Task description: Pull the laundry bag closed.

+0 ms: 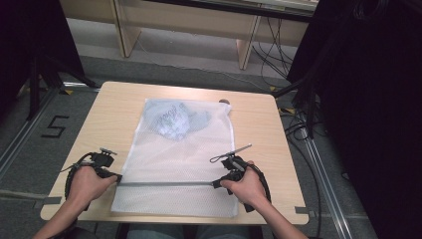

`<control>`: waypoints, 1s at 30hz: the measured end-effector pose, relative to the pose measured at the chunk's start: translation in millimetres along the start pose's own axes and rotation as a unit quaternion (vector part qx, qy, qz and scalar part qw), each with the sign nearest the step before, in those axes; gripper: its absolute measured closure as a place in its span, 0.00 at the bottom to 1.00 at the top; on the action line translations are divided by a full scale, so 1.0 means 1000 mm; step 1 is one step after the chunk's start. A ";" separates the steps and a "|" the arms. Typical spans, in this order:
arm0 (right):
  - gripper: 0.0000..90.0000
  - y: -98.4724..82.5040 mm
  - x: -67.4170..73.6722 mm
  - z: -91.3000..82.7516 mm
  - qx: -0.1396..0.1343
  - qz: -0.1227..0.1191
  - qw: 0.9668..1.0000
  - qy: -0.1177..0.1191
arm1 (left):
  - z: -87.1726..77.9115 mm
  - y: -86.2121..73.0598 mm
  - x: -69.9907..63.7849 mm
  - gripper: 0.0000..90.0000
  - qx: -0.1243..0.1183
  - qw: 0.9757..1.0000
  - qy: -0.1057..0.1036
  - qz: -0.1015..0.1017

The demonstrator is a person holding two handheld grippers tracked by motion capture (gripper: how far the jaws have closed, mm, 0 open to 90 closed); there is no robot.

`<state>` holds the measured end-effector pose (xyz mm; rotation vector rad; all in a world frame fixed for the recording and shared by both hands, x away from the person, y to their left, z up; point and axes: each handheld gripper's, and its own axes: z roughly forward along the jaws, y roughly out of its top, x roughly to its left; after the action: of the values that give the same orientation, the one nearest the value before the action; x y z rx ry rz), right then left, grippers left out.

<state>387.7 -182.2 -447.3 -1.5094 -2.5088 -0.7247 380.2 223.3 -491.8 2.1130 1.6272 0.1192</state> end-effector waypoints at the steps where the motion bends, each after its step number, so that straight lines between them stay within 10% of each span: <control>1: 0.97 0.000 0.000 -0.001 0.001 0.002 1.000 0.000 | 0.000 0.000 0.000 1.00 0.003 1.000 0.001 0.004; 30: 0.97 -0.007 -0.015 -0.010 -0.006 0.007 1.000 0.000 | 0.000 0.000 0.000 1.00 0.003 1.000 0.001 0.003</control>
<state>387.7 -201.6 -445.6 -1.5283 -2.4953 -0.7388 380.2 223.7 -491.5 2.1232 1.6232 0.1197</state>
